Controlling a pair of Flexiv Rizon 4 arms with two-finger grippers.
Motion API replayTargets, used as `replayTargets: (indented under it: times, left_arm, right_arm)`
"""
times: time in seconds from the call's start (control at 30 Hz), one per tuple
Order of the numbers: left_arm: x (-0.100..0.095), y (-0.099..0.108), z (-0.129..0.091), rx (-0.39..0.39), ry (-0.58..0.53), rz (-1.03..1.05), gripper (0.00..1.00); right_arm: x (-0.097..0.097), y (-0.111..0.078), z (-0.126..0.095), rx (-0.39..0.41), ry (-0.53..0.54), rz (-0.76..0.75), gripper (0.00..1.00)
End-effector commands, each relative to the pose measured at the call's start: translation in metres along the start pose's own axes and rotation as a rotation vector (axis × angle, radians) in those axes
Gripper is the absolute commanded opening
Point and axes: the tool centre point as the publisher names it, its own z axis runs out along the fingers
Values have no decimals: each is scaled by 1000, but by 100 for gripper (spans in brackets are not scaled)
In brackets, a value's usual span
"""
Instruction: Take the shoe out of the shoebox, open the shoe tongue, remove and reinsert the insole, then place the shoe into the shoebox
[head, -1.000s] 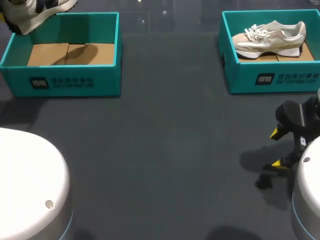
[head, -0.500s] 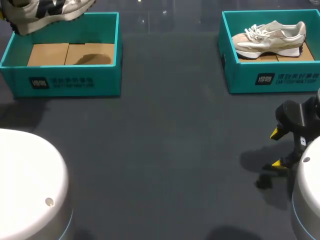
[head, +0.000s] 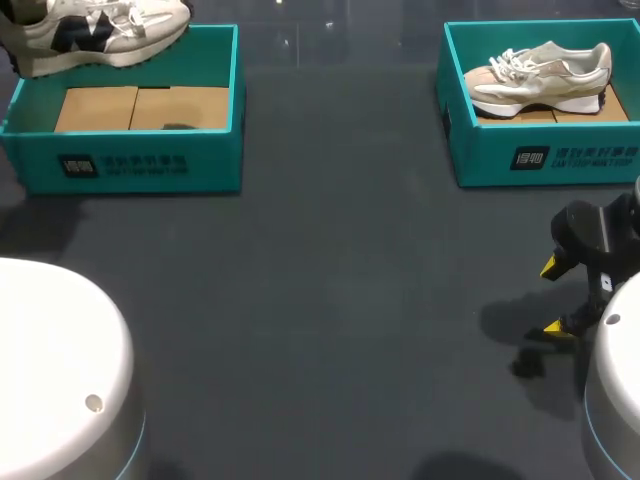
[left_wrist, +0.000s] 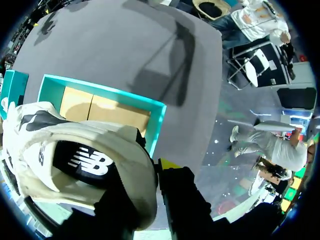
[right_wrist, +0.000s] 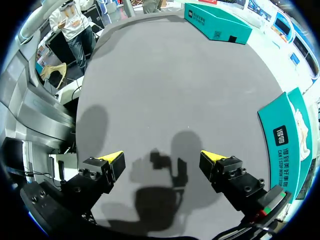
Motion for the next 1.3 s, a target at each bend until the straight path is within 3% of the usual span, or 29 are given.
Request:
replayTargets:
  times: [0.03,0.17,0.27,0.47,0.6,0.97,1.3]
  left_arm:
    - [0,-2,-2,-3,1,1,0]
    - [-5,-2,1,-25,-2,18,0]
    - [-15,-3,13,-28,43,27,0]
    - [-18,2,37,14,68,42,0]
    - [-22,0,53,11,147,89,0]
    - [-22,0,53,11,147,89,0]
    - [-29,2,89,46,124,137,0]
  right_arm:
    - [1,0,0,1,-2,0,100]
    - [1,0,0,1,-2,0,100]
    - [1,0,0,1,-2,0,100]
    - [1,0,0,1,-2,0,100]
    - [1,0,0,1,-2,0,100]
    - [1,0,0,1,-2,0,100]
    - [1,0,0,1,-2,0,100]
